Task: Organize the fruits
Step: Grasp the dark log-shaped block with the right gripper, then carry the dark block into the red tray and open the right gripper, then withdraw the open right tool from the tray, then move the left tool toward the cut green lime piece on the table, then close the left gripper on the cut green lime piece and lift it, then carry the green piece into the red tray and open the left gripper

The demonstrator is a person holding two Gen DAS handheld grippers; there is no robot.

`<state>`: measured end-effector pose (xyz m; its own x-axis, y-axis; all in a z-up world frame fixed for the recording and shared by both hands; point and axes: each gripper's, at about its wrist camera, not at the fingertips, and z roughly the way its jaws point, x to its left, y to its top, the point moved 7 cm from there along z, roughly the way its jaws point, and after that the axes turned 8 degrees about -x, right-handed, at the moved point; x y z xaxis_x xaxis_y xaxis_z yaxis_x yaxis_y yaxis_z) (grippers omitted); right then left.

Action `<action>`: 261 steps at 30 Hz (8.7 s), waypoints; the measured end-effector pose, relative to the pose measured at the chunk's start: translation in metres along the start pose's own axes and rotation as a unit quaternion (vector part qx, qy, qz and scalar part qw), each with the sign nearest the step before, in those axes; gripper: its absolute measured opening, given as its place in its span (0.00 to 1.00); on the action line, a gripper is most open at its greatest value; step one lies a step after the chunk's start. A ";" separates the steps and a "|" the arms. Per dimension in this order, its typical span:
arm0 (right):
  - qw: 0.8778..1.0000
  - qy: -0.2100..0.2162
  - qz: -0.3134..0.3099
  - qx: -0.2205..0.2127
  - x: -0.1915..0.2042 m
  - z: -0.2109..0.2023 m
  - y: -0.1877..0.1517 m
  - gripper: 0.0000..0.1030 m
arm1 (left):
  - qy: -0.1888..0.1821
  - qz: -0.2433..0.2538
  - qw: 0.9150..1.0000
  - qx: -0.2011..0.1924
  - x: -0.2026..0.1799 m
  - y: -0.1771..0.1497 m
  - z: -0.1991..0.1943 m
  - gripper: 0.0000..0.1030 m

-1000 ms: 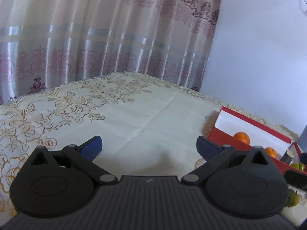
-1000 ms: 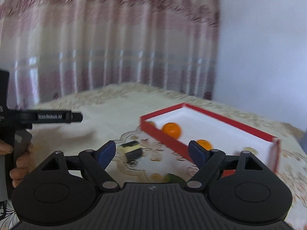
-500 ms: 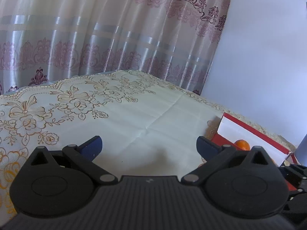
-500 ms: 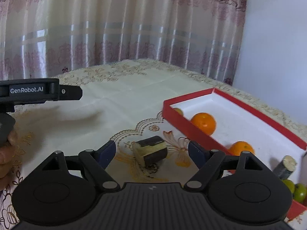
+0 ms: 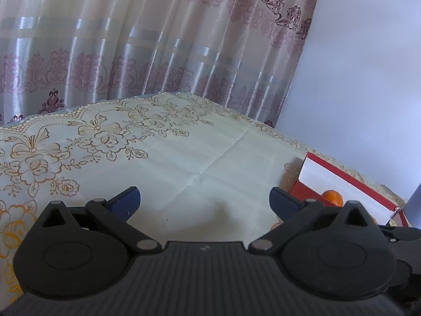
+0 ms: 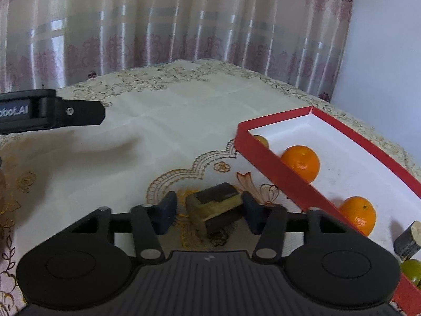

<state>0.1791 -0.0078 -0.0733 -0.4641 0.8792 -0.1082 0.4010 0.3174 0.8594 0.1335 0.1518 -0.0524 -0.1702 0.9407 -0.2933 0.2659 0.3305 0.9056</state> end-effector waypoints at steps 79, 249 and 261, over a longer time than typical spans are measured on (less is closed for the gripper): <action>0.916 -0.263 0.256 -0.162 -0.205 -0.200 -0.105 0.72 | -0.217 0.282 0.935 -0.006 -0.148 -0.042 -0.050 0.93; 0.909 -0.212 0.311 -0.178 -0.206 -0.203 -0.106 0.77 | -0.099 0.232 0.967 0.039 -0.227 -0.020 0.113 0.30; 0.909 -0.209 0.313 -0.179 -0.207 -0.204 -0.106 0.77 | -0.117 0.244 0.961 0.049 -0.241 -0.029 0.121 0.44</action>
<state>0.0716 -0.2956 -0.0396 0.1375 0.9295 0.3423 0.1666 -0.3624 0.9170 0.2812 -0.0752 -0.0451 0.2131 0.9730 0.0883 0.3505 -0.1605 0.9227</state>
